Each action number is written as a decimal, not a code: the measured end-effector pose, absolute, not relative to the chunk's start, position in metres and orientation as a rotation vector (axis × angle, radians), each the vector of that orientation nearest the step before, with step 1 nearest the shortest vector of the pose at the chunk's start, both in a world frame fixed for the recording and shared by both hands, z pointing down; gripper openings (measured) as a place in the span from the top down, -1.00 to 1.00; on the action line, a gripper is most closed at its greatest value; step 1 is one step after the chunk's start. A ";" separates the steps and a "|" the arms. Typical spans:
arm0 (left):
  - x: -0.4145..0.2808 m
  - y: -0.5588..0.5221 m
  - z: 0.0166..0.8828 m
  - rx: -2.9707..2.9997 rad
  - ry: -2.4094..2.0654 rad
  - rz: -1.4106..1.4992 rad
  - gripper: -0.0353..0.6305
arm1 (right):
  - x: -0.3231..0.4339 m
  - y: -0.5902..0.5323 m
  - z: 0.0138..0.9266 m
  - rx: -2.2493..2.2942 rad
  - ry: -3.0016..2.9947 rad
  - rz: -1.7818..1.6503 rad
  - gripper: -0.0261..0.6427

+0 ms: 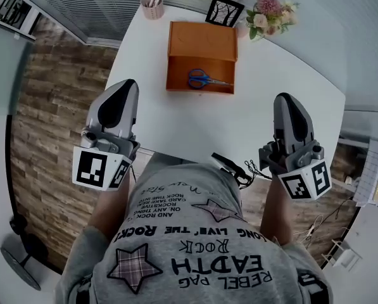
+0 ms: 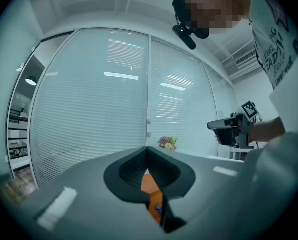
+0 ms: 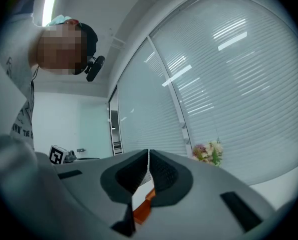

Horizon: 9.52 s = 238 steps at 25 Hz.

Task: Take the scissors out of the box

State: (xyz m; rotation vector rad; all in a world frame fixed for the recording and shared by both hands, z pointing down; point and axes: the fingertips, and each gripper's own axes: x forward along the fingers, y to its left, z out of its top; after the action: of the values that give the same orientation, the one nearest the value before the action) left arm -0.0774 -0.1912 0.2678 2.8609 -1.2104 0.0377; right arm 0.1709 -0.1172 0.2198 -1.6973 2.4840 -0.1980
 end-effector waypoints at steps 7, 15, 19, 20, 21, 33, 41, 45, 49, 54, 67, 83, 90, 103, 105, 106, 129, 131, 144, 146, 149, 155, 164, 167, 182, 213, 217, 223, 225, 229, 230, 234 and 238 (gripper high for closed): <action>-0.067 -0.194 0.273 2.824 -1.239 0.032 0.87 | 0.172 -0.137 0.226 -1.650 2.568 -0.222 0.88; -0.057 -0.188 0.283 2.799 -1.267 0.039 0.87 | 0.164 -0.146 0.251 -1.569 2.726 -0.288 0.88; -0.062 -0.187 0.293 2.778 -1.296 0.071 0.87 | 0.161 -0.153 0.262 -1.554 2.771 -0.301 0.88; -0.064 -0.186 0.295 2.771 -1.305 0.078 0.87 | 0.159 -0.155 0.265 -1.549 2.789 -0.302 0.88; -0.066 -0.186 0.297 2.765 -1.314 0.086 0.87 | 0.157 -0.157 0.268 -1.543 2.808 -0.301 0.87; -0.085 -0.189 0.316 2.734 -1.388 0.160 0.87 | 0.131 -0.190 0.326 -1.446 3.015 -0.356 0.88; -0.085 -0.186 0.325 2.734 -1.382 0.189 0.87 | 0.115 -0.218 0.392 -1.373 3.196 -0.418 0.87; -0.087 -0.185 0.326 2.731 -1.392 0.201 0.87 | 0.104 -0.229 0.428 -1.334 3.322 -0.419 0.87; -0.089 -0.185 0.329 2.725 -1.396 0.202 0.87 | 0.091 -0.235 0.462 -1.259 3.457 -0.447 0.87; -0.089 -0.185 0.335 2.712 -1.399 0.201 0.87 | 0.077 -0.237 0.502 -1.139 3.661 -0.424 0.87; -0.081 -0.189 0.344 2.701 -1.390 0.190 0.87 | 0.057 -0.237 0.570 -0.851 3.974 -0.378 0.84; -0.086 -0.184 0.351 2.670 -1.401 0.188 0.87 | 0.054 -0.238 0.596 -0.688 4.119 -0.469 0.59; -0.088 -0.185 0.351 2.665 -1.411 0.194 0.87 | 0.051 -0.235 0.597 -0.674 4.156 -0.383 0.67; -0.086 -0.184 0.344 2.690 -1.400 0.204 0.87 | 0.053 -0.238 0.555 -0.907 3.924 -0.376 0.69; -0.086 -0.183 0.341 2.698 -1.396 0.201 0.87 | 0.054 -0.239 0.542 -0.951 3.865 -0.382 0.69; -0.086 -0.182 0.339 2.701 -1.394 0.200 0.87 | 0.053 -0.240 0.536 -0.971 3.834 -0.379 0.69; -0.085 -0.172 0.308 2.767 -1.395 0.166 0.87 | 0.071 -0.251 0.414 -1.260 3.202 -0.382 0.69; -0.084 -0.172 0.305 2.772 -1.395 0.162 0.87 | 0.072 -0.251 0.402 -1.263 3.166 -0.365 0.69; -0.076 -0.170 0.293 2.814 -1.389 0.146 0.87 | 0.083 -0.245 0.337 -1.276 2.988 -0.227 0.69; -0.074 -0.169 0.292 2.817 -1.387 0.143 0.87 | 0.085 -0.244 0.331 -1.283 2.970 -0.204 0.69; -0.074 -0.168 0.290 2.820 -1.386 0.138 0.87 | 0.088 -0.243 0.323 -1.291 2.948 -0.181 0.69; -0.075 -0.166 0.284 2.835 -1.379 0.104 0.87 | 0.093 -0.239 0.305 -1.309 2.890 -0.152 0.69; -0.074 -0.164 0.278 2.854 -1.370 0.088 0.87 | 0.102 -0.228 0.269 -1.307 2.785 -0.153 0.69; -0.071 -0.164 0.277 2.863 -1.353 0.075 0.87 | 0.107 -0.222 0.258 -1.318 2.759 -0.131 0.69; -0.061 -0.162 0.259 2.910 -1.319 0.038 0.87 | 0.132 -0.186 0.206 -1.382 2.666 -0.018 0.69; -0.043 -0.174 0.225 3.002 -1.291 0.006 0.87 | 0.224 -0.097 0.141 -1.676 2.392 0.214 0.69; -0.040 -0.177 0.224 3.005 -1.288 0.006 0.87 | 0.227 -0.092 0.141 -1.697 2.372 0.217 0.69; -0.039 -0.178 0.222 3.007 -1.284 -0.005 0.87 | 0.223 -0.090 0.143 -1.694 2.362 0.203 0.69; -0.038 -0.179 0.222 3.005 -1.282 -0.005 0.87 | 0.223 -0.091 0.143 -1.694 2.363 0.199 0.69; -0.036 -0.178 0.223 3.007 -1.277 -0.012 0.87 | 0.221 -0.090 0.144 -1.695 2.366 0.204 0.69; -0.036 -0.178 0.223 3.007 -1.277 -0.014 0.87 | 0.221 -0.089 0.145 -1.694 2.367 0.204 0.69; -0.036 -0.175 0.221 3.011 -1.276 -0.022 0.87 | 0.218 -0.087 0.144 -1.686 2.370 0.210 0.69; -0.037 -0.172 0.221 3.010 -1.278 -0.020 0.87 | 0.215 -0.086 0.143 -1.679 2.375 0.217 0.69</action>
State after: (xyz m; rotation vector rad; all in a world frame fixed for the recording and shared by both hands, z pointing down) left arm -0.0372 -0.1722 0.2210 3.0105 -1.2780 -0.0199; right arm 0.2149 -0.0858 0.1431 -1.6787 2.3752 0.2167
